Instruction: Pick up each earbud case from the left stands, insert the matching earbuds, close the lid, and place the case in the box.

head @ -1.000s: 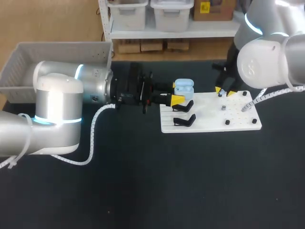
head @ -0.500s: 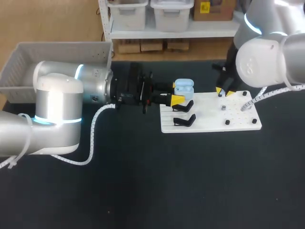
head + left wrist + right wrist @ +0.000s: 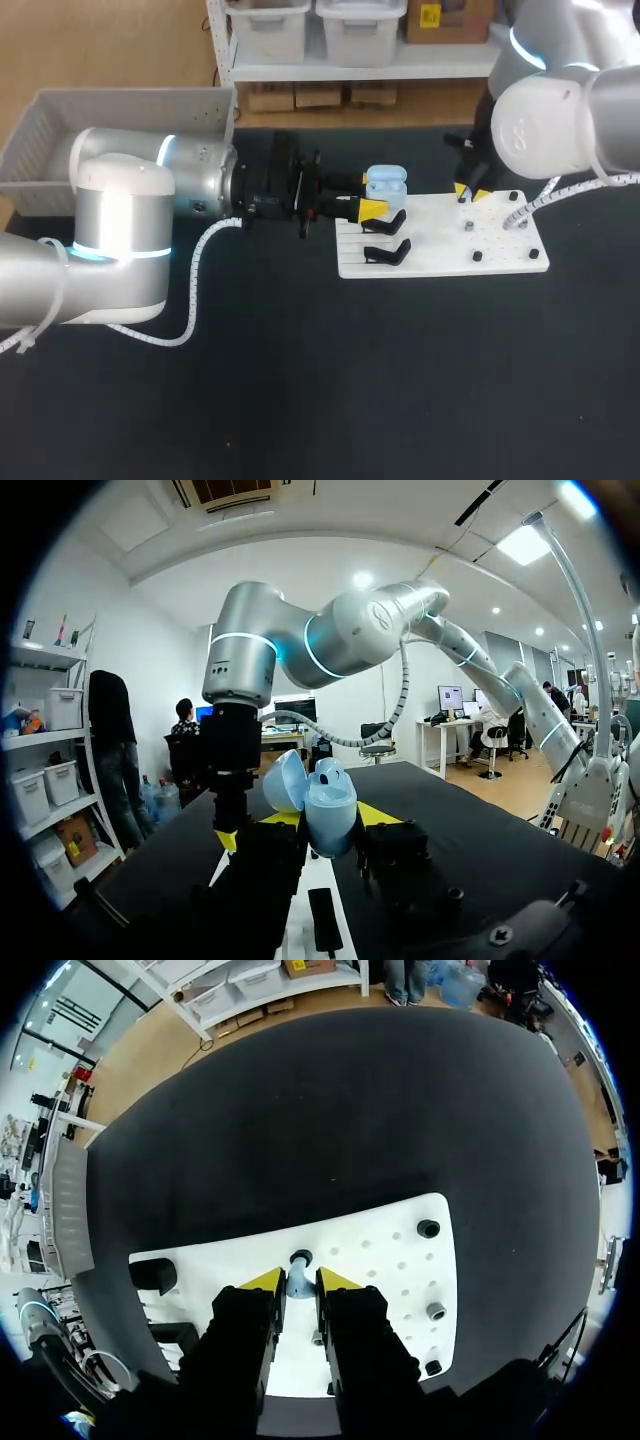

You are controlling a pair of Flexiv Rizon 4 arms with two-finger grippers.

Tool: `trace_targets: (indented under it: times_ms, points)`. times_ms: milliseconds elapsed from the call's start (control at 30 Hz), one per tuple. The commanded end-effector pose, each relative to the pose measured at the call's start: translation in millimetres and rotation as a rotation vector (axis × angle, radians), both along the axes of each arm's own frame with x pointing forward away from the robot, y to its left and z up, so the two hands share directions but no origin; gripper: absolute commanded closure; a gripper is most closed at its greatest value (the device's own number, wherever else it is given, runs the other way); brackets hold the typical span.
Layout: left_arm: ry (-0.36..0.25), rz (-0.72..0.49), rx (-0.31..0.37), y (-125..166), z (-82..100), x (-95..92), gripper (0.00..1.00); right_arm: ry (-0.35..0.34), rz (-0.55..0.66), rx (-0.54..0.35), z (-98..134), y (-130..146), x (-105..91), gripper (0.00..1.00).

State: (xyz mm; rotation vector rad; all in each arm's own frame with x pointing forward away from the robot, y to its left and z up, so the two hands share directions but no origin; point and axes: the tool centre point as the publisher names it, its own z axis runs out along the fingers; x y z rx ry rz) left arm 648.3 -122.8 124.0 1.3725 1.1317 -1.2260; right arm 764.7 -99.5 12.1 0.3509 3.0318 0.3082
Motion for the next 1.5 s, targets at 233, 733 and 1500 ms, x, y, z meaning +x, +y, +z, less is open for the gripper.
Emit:
trace_targets:
  times_ms: [233, 733, 1500]
  points:
    - [-0.003, 0.005, -0.003, 0, -0.9, -1.3, 1.0, -0.037, 0.003, 0.006, 29, -2, -13.0, 1.0]
    - [-0.003, 0.005, -0.003, 0, -0.9, -1.3, 1.0, -0.188, 0.134, -0.037, 150, 2, -74.2, 1.0]
    - [-0.003, 0.005, -0.003, 0, -0.9, -1.3, 1.0, -0.13, 0.44, -0.11, 197, 96, -138.4, 1.0]
